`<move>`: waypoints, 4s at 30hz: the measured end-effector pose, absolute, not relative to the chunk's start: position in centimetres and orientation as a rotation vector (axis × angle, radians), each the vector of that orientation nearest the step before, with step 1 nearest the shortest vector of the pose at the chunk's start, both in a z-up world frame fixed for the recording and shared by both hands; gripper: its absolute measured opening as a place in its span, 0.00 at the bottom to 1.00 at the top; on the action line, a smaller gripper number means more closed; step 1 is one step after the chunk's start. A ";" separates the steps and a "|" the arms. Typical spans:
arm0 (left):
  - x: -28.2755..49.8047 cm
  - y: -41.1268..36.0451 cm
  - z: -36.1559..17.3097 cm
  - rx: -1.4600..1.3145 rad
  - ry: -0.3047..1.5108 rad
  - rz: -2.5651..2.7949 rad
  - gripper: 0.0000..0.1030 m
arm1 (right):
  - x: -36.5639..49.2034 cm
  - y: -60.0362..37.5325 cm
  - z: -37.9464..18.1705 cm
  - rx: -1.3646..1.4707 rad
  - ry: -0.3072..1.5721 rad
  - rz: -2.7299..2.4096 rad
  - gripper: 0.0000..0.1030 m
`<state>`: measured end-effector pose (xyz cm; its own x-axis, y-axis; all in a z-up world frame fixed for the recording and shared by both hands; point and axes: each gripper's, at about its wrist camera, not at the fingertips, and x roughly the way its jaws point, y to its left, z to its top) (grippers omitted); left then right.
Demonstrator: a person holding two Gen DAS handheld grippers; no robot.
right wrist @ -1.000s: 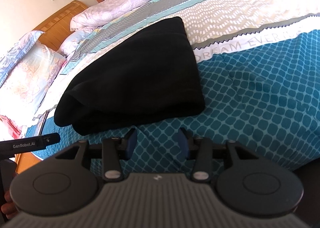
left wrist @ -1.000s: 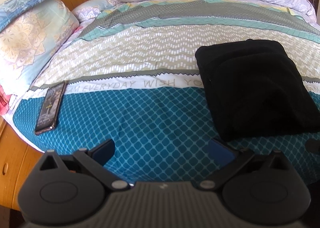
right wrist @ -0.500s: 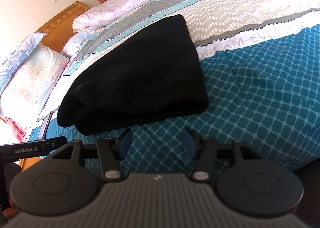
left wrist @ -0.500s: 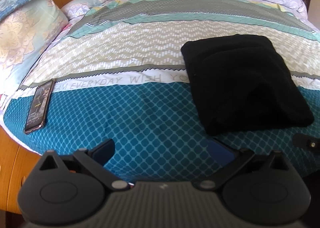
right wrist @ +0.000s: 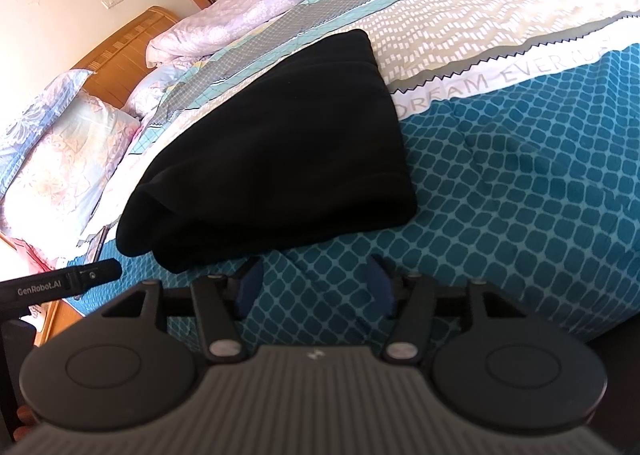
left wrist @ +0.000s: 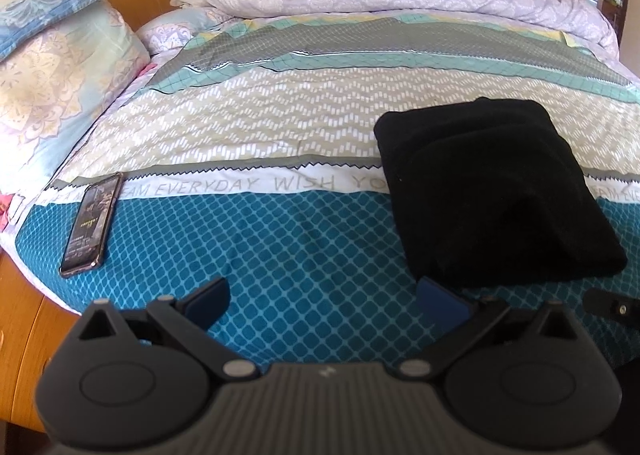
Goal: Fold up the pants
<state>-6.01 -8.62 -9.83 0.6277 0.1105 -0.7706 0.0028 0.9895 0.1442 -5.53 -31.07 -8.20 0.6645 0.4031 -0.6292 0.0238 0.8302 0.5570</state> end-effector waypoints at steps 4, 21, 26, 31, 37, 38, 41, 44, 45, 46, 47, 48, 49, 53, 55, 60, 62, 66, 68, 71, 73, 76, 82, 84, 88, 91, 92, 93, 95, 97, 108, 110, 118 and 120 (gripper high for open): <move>-5.9 -8.3 -9.7 0.128 0.894 0.080 1.00 | -5.6 -31.0 -8.2 0.571 0.823 0.233 0.64; -6.2 -9.1 -9.8 0.209 0.825 0.101 1.00 | -5.9 -30.9 -7.5 0.489 0.802 0.119 0.88; -5.6 -8.6 -9.9 0.151 0.888 0.023 1.00 | -5.6 -30.8 -7.8 0.476 0.817 0.127 0.97; -6.0 -9.2 -9.7 0.161 0.867 -0.029 1.00 | -5.6 -31.4 -8.3 0.538 0.810 0.140 1.00; -6.4 -9.7 -9.4 0.156 0.854 -0.073 1.00 | -6.2 -32.0 -8.5 0.613 0.781 0.148 1.00; -6.4 -9.7 -9.3 0.142 0.857 -0.085 1.00 | -6.2 -31.9 -8.4 0.612 0.780 0.150 1.00; -6.3 -9.7 -9.3 0.141 0.862 -0.081 1.00 | -6.3 -31.8 -8.3 0.591 0.779 0.155 1.00; -6.0 -9.6 -9.6 0.149 0.887 -0.048 1.00 | -6.5 -32.0 -8.5 0.612 0.765 0.156 1.00; -5.9 -9.4 -9.8 0.145 0.896 -0.040 1.00 | -6.6 -32.3 -8.6 0.632 0.756 0.156 1.00; -5.9 -9.2 -9.9 0.141 0.904 -0.031 1.00 | -6.6 -32.5 -8.7 0.651 0.749 0.158 1.00; -5.8 -9.1 -10.0 0.137 0.910 -0.020 1.00 | -6.7 -32.6 -8.8 0.663 0.745 0.160 1.00; -5.8 -8.9 -10.1 0.134 0.914 -0.010 1.00 | -6.7 -32.7 -8.8 0.671 0.742 0.161 1.00; -5.8 -8.7 -10.1 0.131 0.916 -0.002 1.00 | -6.7 -32.8 -8.8 0.677 0.740 0.161 1.00; -5.7 -8.5 -9.9 0.146 0.910 0.026 1.00 | -6.8 -32.8 -8.7 0.676 0.736 0.163 1.00; -5.7 -8.5 -9.9 0.156 0.905 0.037 1.00 | -6.9 -32.8 -8.6 0.674 0.735 0.163 1.00; -5.6 -8.6 -10.0 0.167 0.907 0.045 1.00 | -7.1 -33.0 -8.7 0.684 0.724 0.163 1.00; -5.6 -8.7 -10.1 0.172 0.908 0.047 1.00 | -7.2 -33.1 -8.8 0.697 0.717 0.162 1.00; -5.5 -8.6 -10.3 0.175 0.911 0.052 1.00 | -7.3 -33.3 -8.9 0.713 0.710 0.162 1.00; -5.5 -8.5 -10.3 0.173 0.914 0.055 1.00 | -7.3 -33.2 -8.8 0.702 0.713 0.162 1.00; -5.4 -8.4 -10.4 0.176 0.917 0.061 1.00 | -7.2 -33.2 -8.8 0.697 0.715 0.163 1.00; -5.4 -8.4 -10.4 0.177 0.917 0.065 1.00 | -7.2 -33.2 -8.8 0.696 0.715 0.163 1.00; -5.4 -8.3 -10.5 0.179 0.917 0.071 1.00 | -7.1 -33.1 -8.8 0.688 0.718 0.164 1.00; -5.4 -8.2 -10.5 0.181 0.917 0.077 1.00 | -7.0 -32.9 -8.7 0.661 0.726 0.164 1.00; -5.4 -8.2 -10.5 0.181 0.917 0.078 1.00 | -6.9 -32.7 -8.5 0.632 0.734 0.161 0.99; -5.4 -8.1 -10.5 0.179 0.919 0.081 1.00 | -6.8 -32.3 -8.0 0.573 0.751 0.175 0.86; -5.3 -7.8 -10.0 0.176 0.898 0.058 1.00 | -6.7 -32.4 -7.3 0.554 0.759 0.252 0.77; -5.3 -7.6 -9.4 0.175 0.875 0.036 1.00 | -6.7 -32.5 -7.0 0.546 0.751 0.276 0.74; -5.2 -7.3 -8.7 0.173 0.846 0.015 1.00 | -6.8 -32.7 -6.6 0.534 0.739 0.291 0.72; -4.8 -6.6 -7.0 0.159 0.794 -0.039 1.00 | -7.0 -33.3 -5.9 0.507 0.704 0.290 0.70; -3.9 -5.8 -5.4 0.113 0.770 -0.114 1.00 | -6.9 -34.5 -5.5 0.508 0.677 0.273 0.68; 6.1 -6.8 -9.6 -0.140 0.971 -0.427 1.00 | -0.2 -39.9 -5.6 0.611 0.659 0.211 0.71; 7.1 -7.1 -11.6 -0.202 1.022 -0.464 1.00 | 1.2 -39.6 -6.0 0.600 0.665 0.226 0.82; 8.4 -8.7 -17.4 -0.389 1.094 -0.547 1.00 | 6.9 -36.1 -10.2 0.548 0.740 0.342 0.95; 8.5 -8.8 -17.5 -0.393 1.091 -0.560 0.99 | 7.6 -34.4 -9.8 0.558 0.749 0.434 0.86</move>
